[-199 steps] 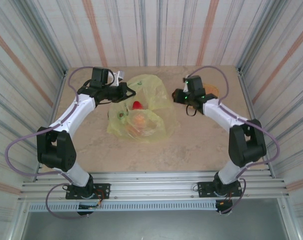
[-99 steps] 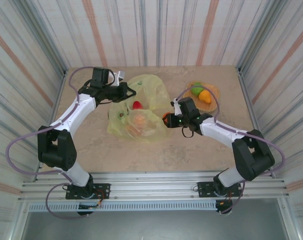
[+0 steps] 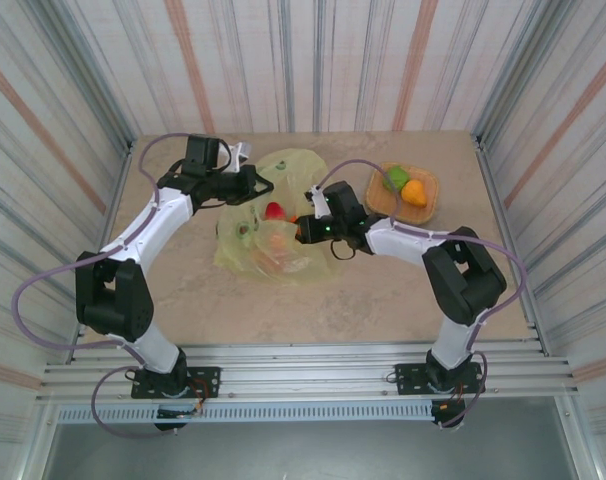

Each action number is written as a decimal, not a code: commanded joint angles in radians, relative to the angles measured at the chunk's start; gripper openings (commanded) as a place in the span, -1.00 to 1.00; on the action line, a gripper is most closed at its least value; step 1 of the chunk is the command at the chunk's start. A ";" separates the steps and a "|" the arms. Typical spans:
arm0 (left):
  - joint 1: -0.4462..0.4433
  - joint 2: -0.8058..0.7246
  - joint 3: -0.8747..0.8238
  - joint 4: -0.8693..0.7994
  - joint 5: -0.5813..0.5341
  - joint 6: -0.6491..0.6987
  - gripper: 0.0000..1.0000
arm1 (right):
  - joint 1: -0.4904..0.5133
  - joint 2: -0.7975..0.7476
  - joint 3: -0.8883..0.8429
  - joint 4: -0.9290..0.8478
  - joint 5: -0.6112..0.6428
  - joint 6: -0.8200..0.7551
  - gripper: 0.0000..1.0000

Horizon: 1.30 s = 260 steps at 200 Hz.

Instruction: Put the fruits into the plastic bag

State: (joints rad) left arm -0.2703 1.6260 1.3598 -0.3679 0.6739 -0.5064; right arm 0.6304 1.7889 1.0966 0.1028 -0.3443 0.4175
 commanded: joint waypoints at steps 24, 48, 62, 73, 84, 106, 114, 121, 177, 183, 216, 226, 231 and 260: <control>-0.006 -0.011 0.010 0.007 0.029 -0.007 -1.00 | 0.015 0.098 0.122 0.062 0.114 0.145 0.11; -0.006 -0.010 0.010 0.008 0.029 -0.008 -1.00 | 0.022 0.150 0.168 0.115 0.174 0.230 0.13; -0.006 -0.010 0.010 0.008 0.029 -0.007 -1.00 | 0.028 0.182 0.187 0.156 0.199 0.282 0.14; -0.006 -0.010 0.010 0.009 0.030 -0.007 -1.00 | 0.036 0.208 0.208 0.177 0.214 0.315 0.16; -0.006 -0.010 0.010 0.008 0.030 -0.007 -1.00 | 0.043 0.234 0.234 0.184 0.232 0.338 0.19; -0.006 -0.009 0.010 0.007 0.030 -0.008 -1.00 | 0.063 0.286 0.291 0.186 0.249 0.363 0.24; -0.006 -0.009 0.010 0.007 0.030 -0.008 -1.00 | 0.068 0.303 0.311 0.188 0.244 0.372 0.25; -0.006 -0.008 0.010 0.007 0.030 -0.007 -1.00 | 0.072 0.316 0.327 0.187 0.233 0.376 0.27; -0.002 -0.012 0.012 0.006 0.030 -0.007 -1.00 | 0.071 0.321 0.336 0.183 0.151 0.343 0.56; -0.001 -0.012 0.011 0.006 0.030 -0.007 -1.00 | 0.070 0.316 0.333 0.178 0.144 0.336 0.57; 0.002 -0.015 0.010 0.006 0.029 -0.007 -1.00 | 0.059 0.267 0.285 0.177 0.127 0.310 0.58; 0.005 -0.015 0.011 0.004 0.028 -0.006 -1.00 | 0.054 0.245 0.261 0.178 0.126 0.300 0.57; 0.006 -0.016 0.011 0.004 0.027 -0.006 -1.00 | 0.052 0.233 0.249 0.176 0.124 0.294 0.56; 0.014 -0.019 0.011 0.004 0.026 -0.006 -1.00 | 0.037 0.137 0.170 0.131 0.139 0.227 0.54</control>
State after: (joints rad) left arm -0.2676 1.6260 1.3598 -0.3679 0.6846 -0.5064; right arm 0.6830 2.0396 1.3182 0.2733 -0.2077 0.7265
